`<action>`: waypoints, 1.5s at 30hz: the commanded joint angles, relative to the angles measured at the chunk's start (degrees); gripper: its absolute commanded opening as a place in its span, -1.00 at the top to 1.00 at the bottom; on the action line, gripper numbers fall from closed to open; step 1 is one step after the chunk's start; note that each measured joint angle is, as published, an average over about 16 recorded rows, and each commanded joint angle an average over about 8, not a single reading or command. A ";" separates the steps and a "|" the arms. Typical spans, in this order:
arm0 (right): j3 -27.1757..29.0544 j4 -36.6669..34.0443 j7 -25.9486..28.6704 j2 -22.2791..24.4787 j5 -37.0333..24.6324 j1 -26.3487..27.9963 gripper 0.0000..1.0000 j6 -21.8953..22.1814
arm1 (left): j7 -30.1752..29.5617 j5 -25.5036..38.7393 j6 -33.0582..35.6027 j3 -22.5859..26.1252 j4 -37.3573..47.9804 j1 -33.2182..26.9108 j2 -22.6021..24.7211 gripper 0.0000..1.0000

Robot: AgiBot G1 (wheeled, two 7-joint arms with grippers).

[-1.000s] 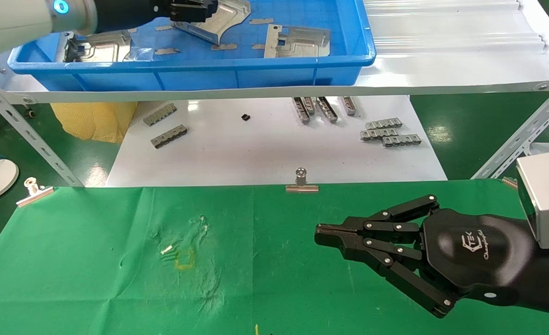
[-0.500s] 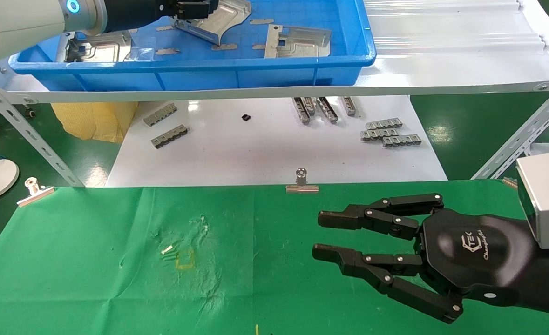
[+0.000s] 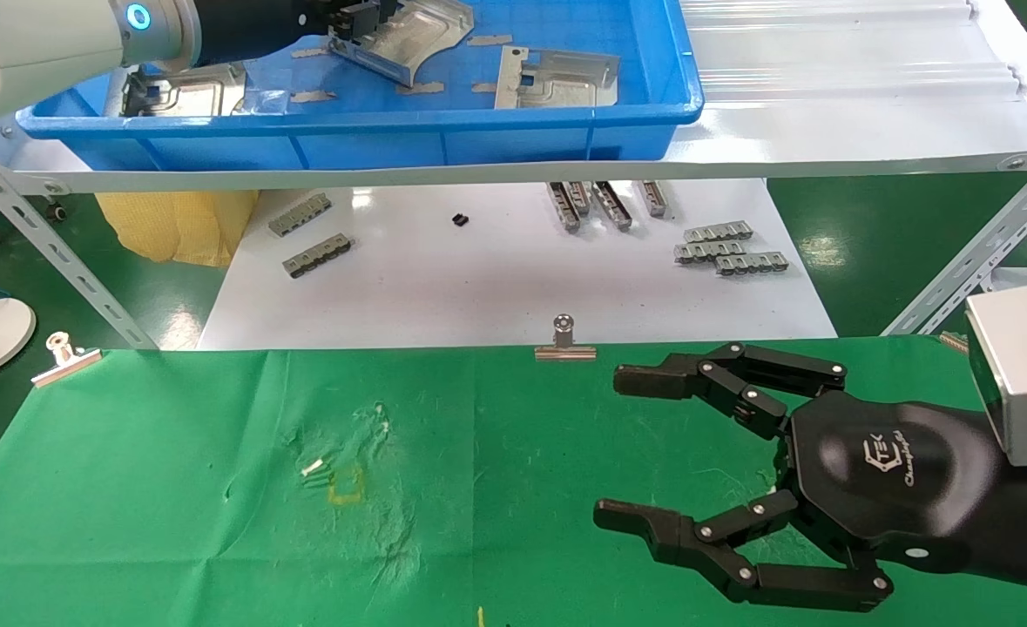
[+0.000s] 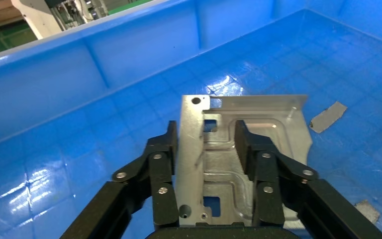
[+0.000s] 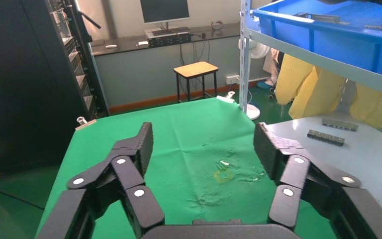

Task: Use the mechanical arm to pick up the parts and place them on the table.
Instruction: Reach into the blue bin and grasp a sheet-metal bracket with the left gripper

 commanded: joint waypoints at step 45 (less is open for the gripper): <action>0.00 0.00 0.00 0.00 0.00 0.00 -1.00 0.00 | 13.84 -0.32 4.48 0.43 -0.34 -1.00 -2.20 -0.56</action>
